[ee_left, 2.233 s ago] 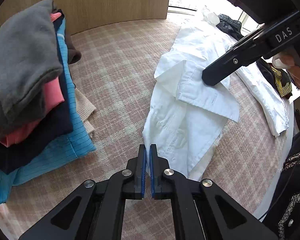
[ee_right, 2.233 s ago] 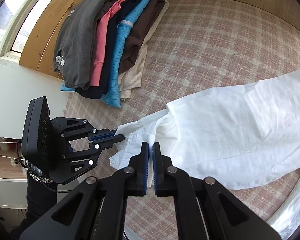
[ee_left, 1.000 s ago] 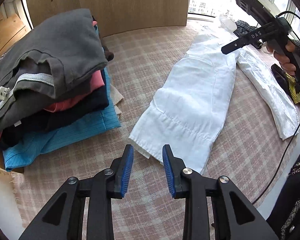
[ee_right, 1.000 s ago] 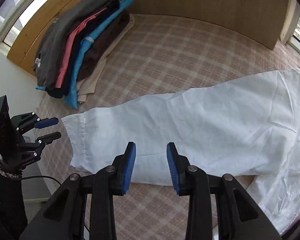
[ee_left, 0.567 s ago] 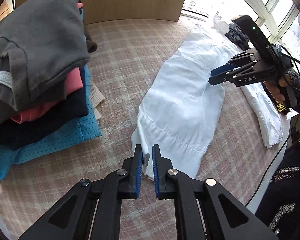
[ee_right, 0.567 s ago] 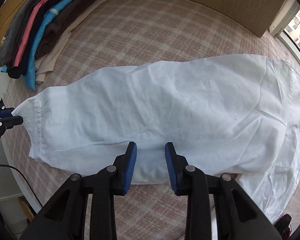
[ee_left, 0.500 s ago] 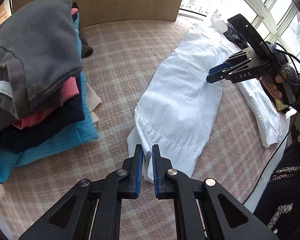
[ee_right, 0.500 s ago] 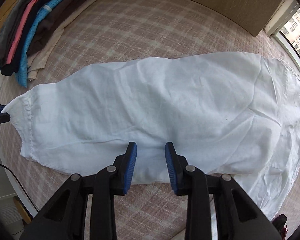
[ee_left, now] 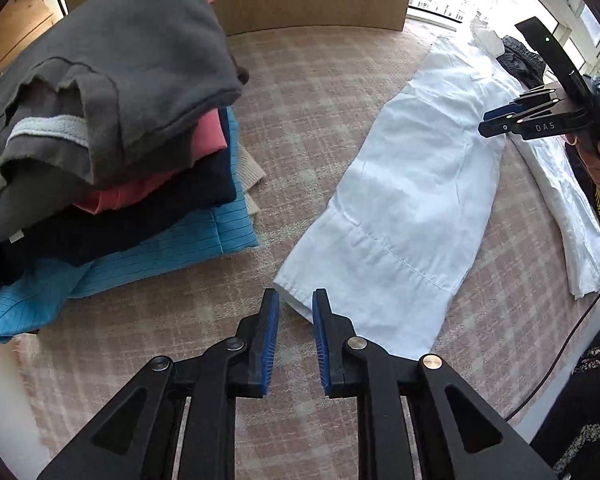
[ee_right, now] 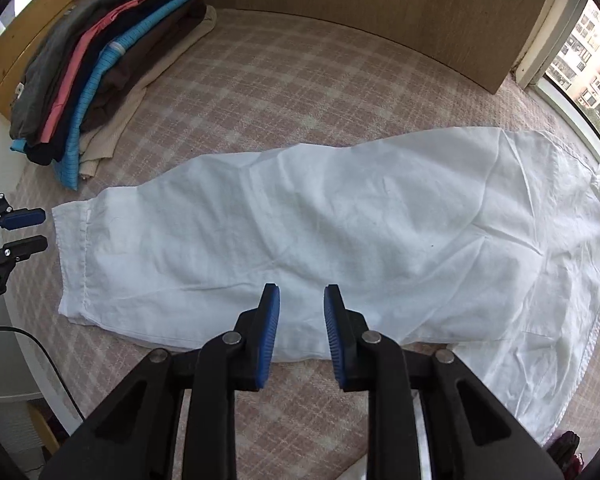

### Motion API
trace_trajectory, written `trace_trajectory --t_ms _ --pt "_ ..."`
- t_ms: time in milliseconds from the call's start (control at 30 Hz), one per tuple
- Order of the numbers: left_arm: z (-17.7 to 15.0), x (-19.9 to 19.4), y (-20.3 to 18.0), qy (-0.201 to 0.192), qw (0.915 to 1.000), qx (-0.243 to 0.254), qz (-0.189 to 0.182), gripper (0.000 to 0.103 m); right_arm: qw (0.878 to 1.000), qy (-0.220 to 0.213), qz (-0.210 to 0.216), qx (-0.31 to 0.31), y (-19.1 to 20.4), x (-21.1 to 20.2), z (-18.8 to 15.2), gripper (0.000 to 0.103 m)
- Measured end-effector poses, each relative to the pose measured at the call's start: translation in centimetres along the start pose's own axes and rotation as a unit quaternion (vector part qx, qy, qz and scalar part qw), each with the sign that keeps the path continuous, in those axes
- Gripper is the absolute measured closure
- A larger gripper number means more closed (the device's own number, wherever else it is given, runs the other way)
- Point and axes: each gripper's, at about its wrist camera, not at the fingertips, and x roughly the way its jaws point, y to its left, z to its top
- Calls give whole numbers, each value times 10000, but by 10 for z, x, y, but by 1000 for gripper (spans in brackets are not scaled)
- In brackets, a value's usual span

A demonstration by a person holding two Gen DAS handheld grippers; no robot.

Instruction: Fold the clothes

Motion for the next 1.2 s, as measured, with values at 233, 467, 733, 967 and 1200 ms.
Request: trace_trajectory --t_ms 233,467,733,967,1200 --pt "-5 -5 -65 -9 9954 860 -429 76 9972 308 263 -624 41 5 -19 88" --pt "-20 22 -99 400 9887 1401 -350 74 9956 530 697 -331 24 -15 -46 75" --pt "-17 23 -92 403 9906 1185 -547 79 9849 750 1344 787 8 24 -54 75" --pt "-15 17 -87 309 9917 1025 -717 79 9871 755 663 1248 -13 39 -61 103" --pt "-13 -16 -28 -75 9992 312 -252 74 9959 208 624 614 27 4 -47 100"
